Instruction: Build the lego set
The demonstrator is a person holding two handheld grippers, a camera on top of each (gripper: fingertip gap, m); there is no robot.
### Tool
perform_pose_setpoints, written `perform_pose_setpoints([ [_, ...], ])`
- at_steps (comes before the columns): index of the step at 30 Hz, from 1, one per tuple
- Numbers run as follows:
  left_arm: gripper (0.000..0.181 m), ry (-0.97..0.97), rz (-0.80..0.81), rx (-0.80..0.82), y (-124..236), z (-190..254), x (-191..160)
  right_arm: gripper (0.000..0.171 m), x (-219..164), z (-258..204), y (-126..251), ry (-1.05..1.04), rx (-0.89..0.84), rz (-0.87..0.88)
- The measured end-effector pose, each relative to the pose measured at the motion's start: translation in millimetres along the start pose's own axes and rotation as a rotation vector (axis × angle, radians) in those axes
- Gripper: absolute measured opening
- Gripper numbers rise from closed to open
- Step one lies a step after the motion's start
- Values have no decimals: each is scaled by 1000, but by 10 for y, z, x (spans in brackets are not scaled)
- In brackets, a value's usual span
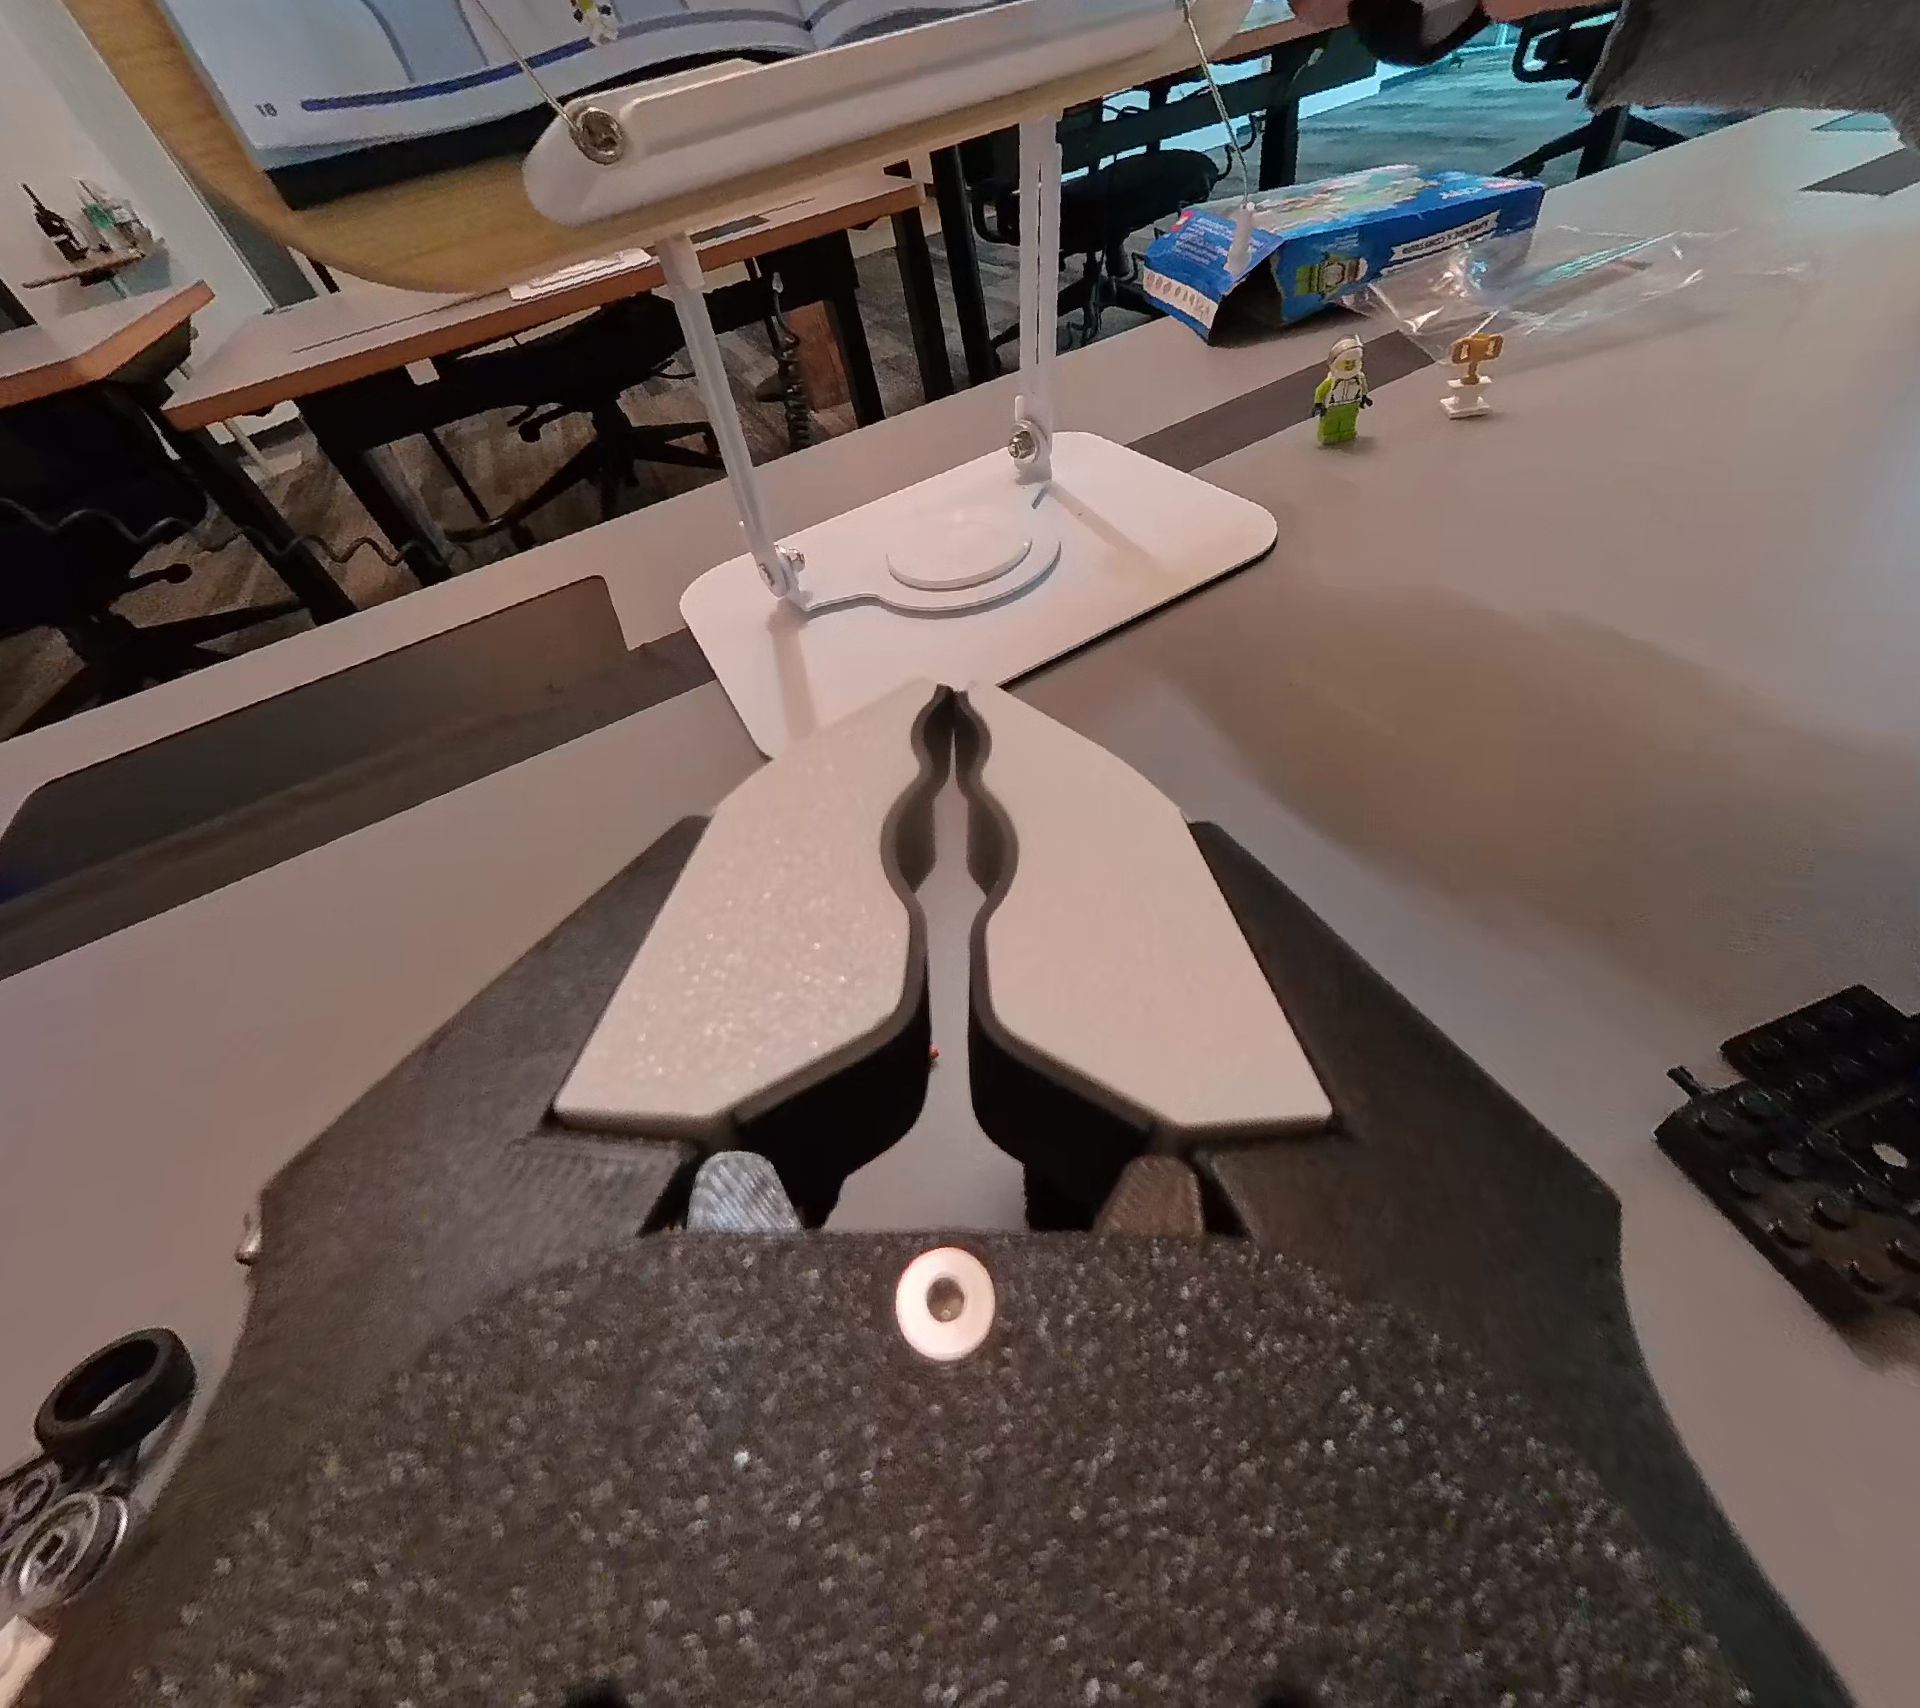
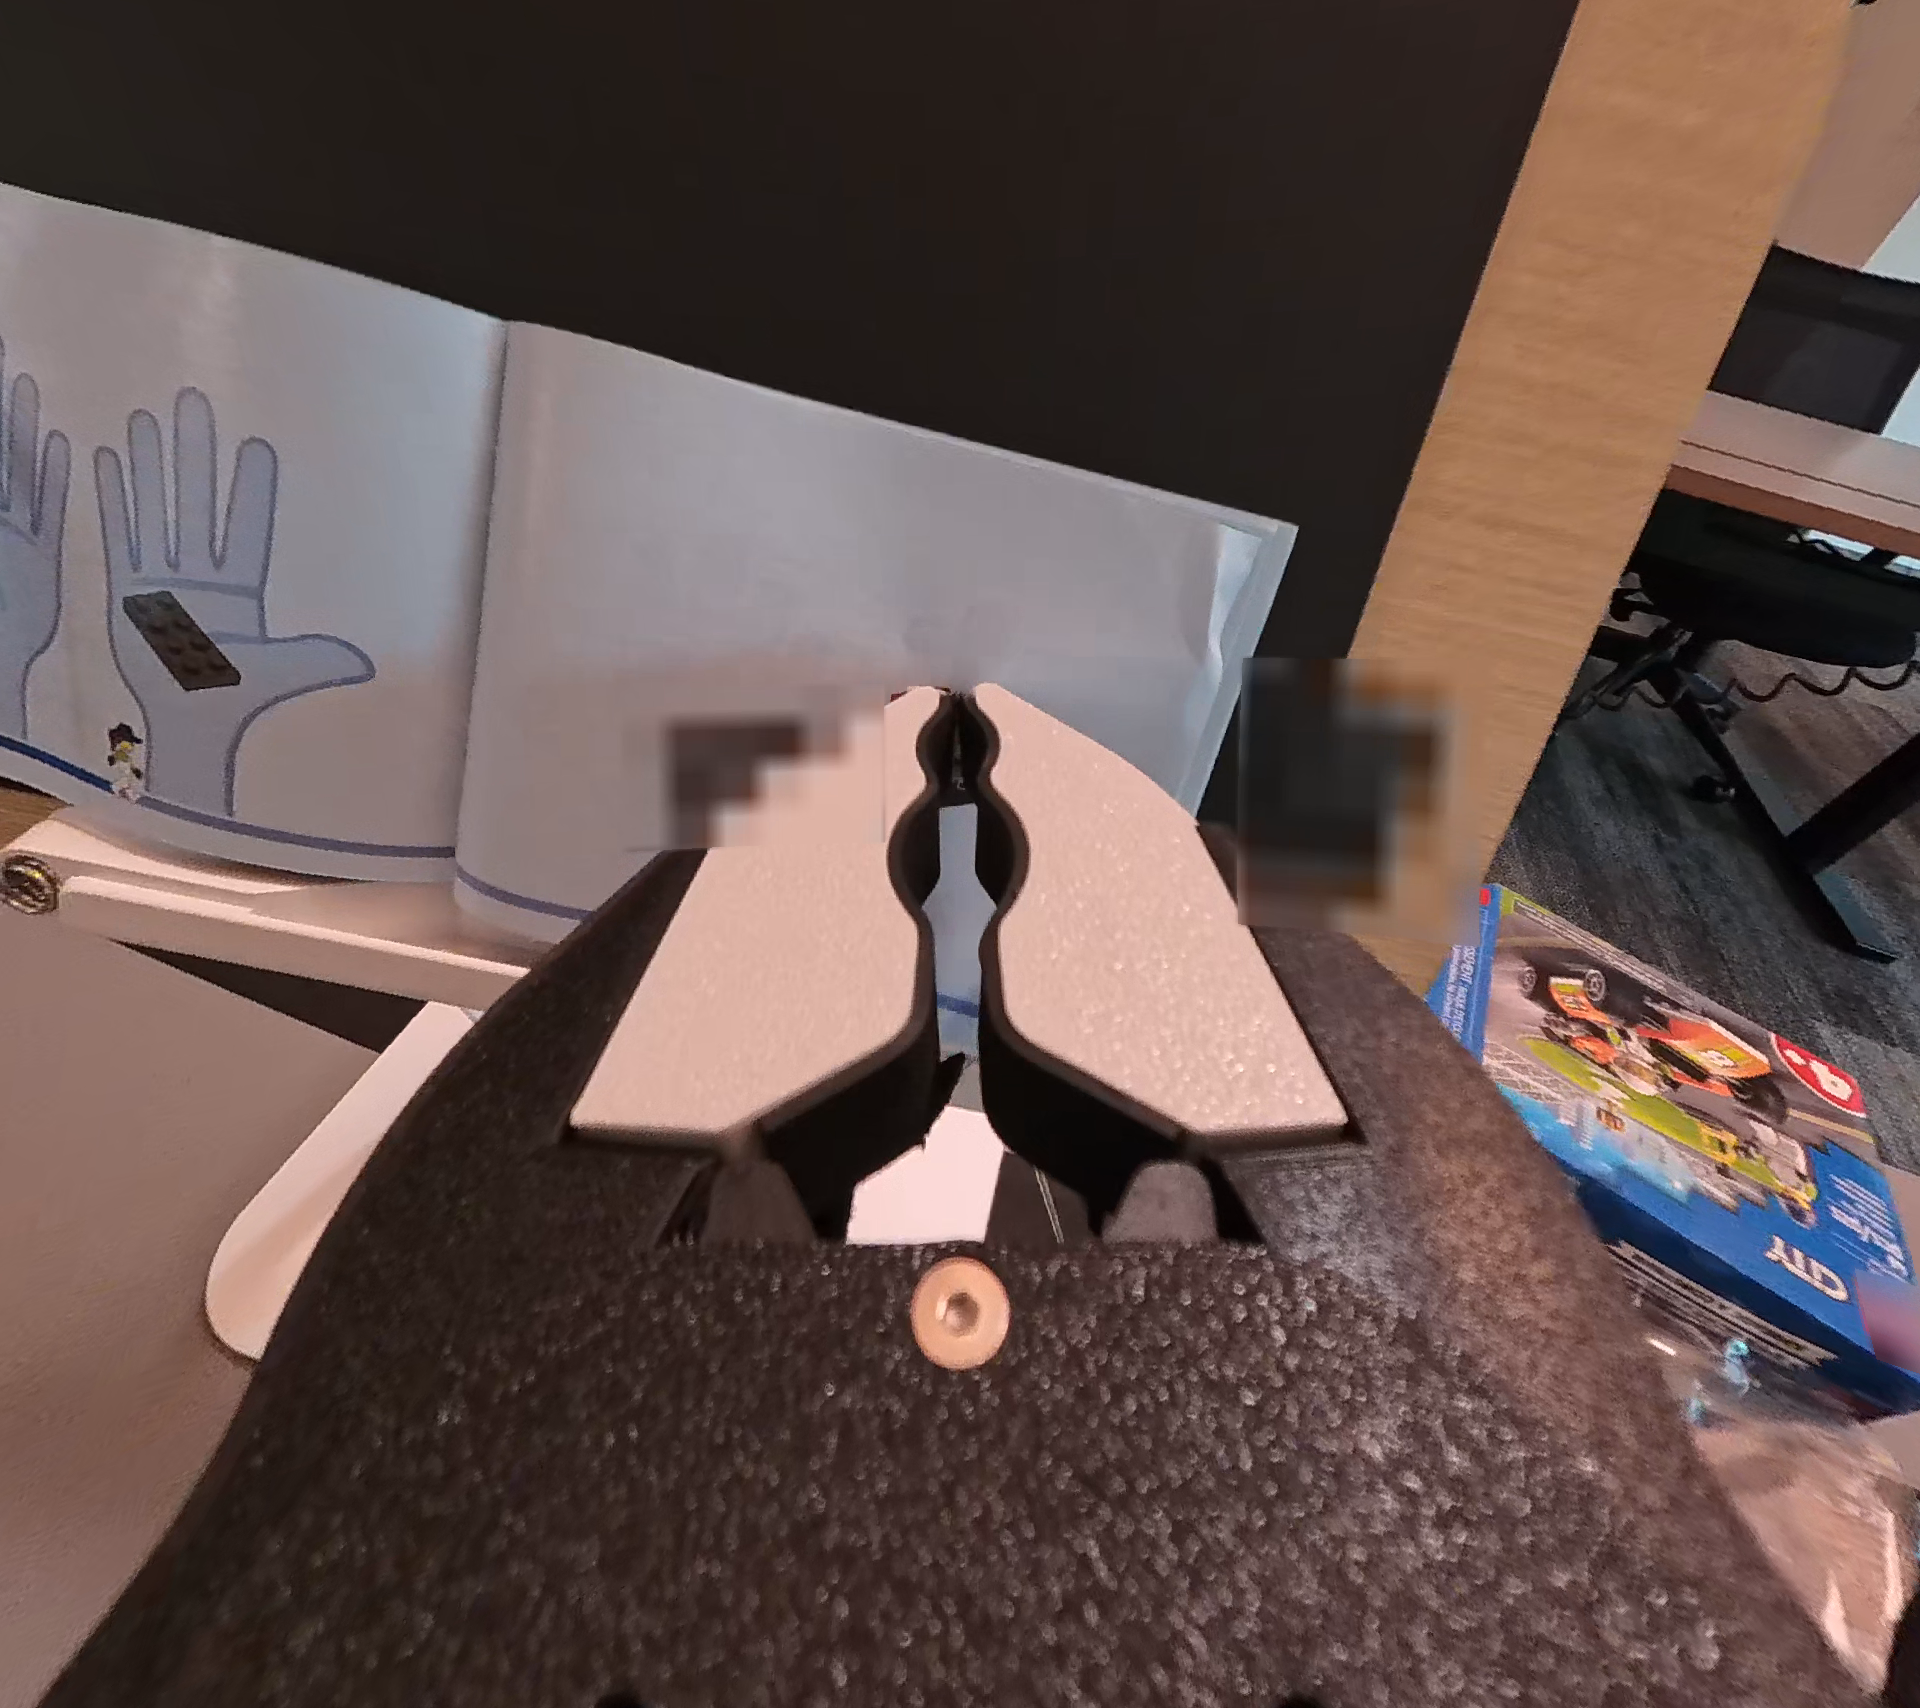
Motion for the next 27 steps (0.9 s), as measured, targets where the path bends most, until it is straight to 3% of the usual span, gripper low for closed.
perform_pose_setpoints([
  [10,0,0,0,0,5,-8,4,1,-15,-31,173,1,42,20],
  [17,0,-5,1,-1,15,9,7,0,-474,-364,1002,91,283,-21],
  [27,0,-47,1,-103,54,207,73,0,-1321,-698,2232,164,609,-249],
])
Point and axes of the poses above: each gripper's, where its closed fingertips meet, y back along the fingers, x out of its top, z = x × y across the jaws, the point moved 7 cm from there along y, back along the fingers, and after that the axes turned 2 degrees about z, right-handed, at the moved point
